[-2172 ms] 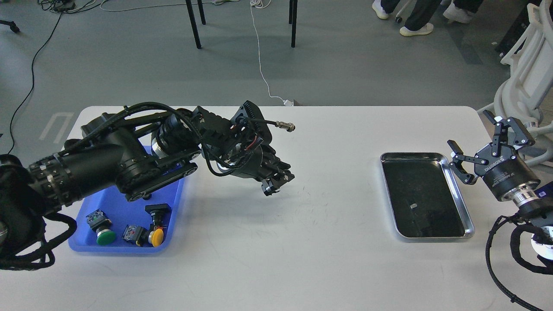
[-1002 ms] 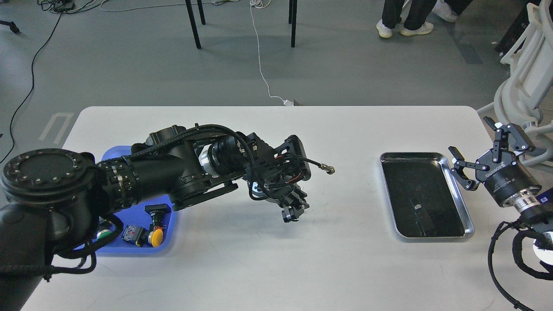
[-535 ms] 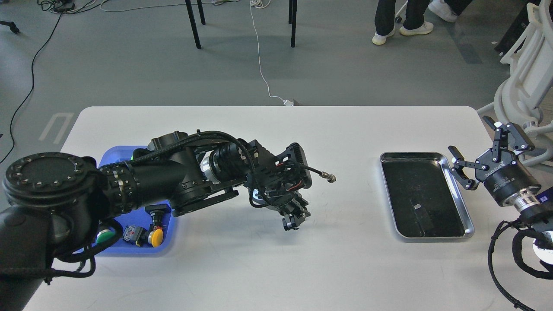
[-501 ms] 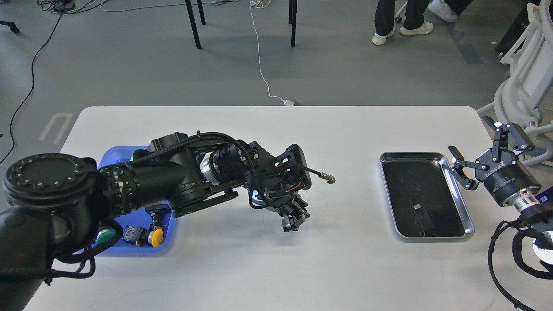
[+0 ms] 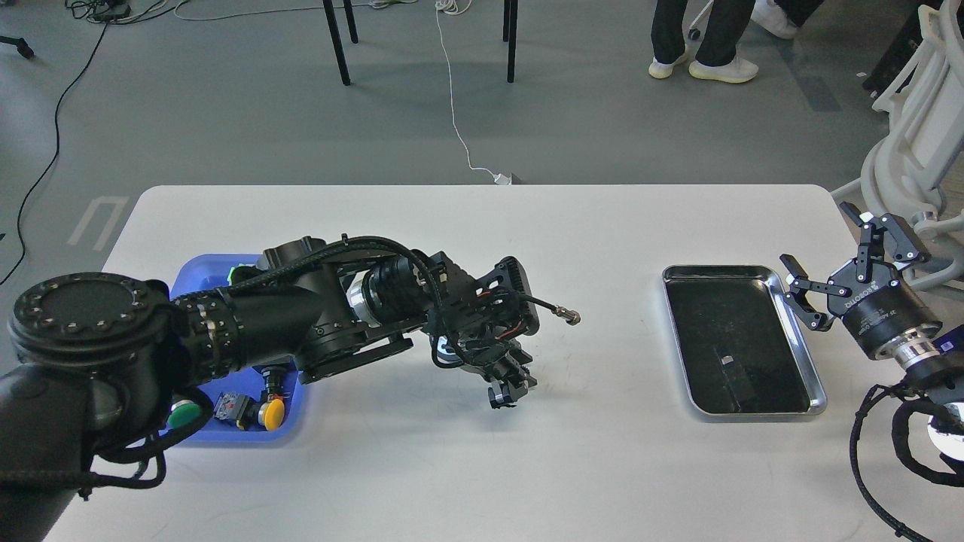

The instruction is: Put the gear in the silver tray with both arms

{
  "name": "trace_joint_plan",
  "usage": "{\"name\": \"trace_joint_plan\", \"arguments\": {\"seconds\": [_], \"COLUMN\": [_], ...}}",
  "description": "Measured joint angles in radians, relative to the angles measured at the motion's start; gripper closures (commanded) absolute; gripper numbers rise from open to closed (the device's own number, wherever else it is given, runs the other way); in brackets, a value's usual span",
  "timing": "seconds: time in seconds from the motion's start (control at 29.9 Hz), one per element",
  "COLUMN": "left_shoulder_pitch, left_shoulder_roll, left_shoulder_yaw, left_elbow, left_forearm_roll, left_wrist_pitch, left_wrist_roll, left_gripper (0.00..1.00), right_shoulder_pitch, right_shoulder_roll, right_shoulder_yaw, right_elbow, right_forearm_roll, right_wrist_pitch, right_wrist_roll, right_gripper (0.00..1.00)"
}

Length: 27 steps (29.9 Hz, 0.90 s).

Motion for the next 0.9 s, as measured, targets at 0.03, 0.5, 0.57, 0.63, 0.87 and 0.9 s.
{"name": "trace_joint_plan", "arguments": {"seconds": [0.03, 0.5, 0.57, 0.63, 0.87, 0.9], "left_shoulder_pitch": [0.000, 0.000, 0.018, 0.056, 0.352, 0.397], "left_shoulder_roll": [0.000, 0.016, 0.079, 0.155, 0.355, 0.364], "left_shoulder_yaw": [0.000, -0.249, -0.272, -0.299, -0.540, -0.581], "left_elbow": [0.000, -0.062, -0.091, -0.129, -0.222, -0.225], "left_forearm_roll": [0.000, -0.460, -0.615, -0.795, -1.358, -1.398], "left_wrist_pitch": [0.000, 0.057, 0.063, 0.068, 0.065, 0.064], "left_wrist_roll": [0.000, -0.001, 0.000, 0.000, 0.000, 0.000], "left_gripper": [0.15, 0.09, 0.09, 0.08, 0.02, 0.02], "right_shoulder_pitch": [0.000, 0.001, 0.001, 0.001, 0.005, 0.005], "right_shoulder_roll": [-0.001, -0.008, -0.008, -0.008, -0.025, -0.032], "right_shoulder_yaw": [0.000, 0.003, 0.003, 0.002, -0.003, -0.003], "right_elbow": [0.000, 0.009, 0.011, 0.027, 0.117, 0.132], "right_forearm_roll": [0.000, 0.000, 0.000, -0.001, -0.022, -0.035], "right_wrist_pitch": [0.000, 0.000, 0.000, 0.000, 0.000, 0.000], "right_wrist_roll": [0.000, 0.000, 0.000, 0.000, 0.000, 0.000], "right_gripper": [0.01, 0.01, 0.01, 0.01, 0.01, 0.01]}}
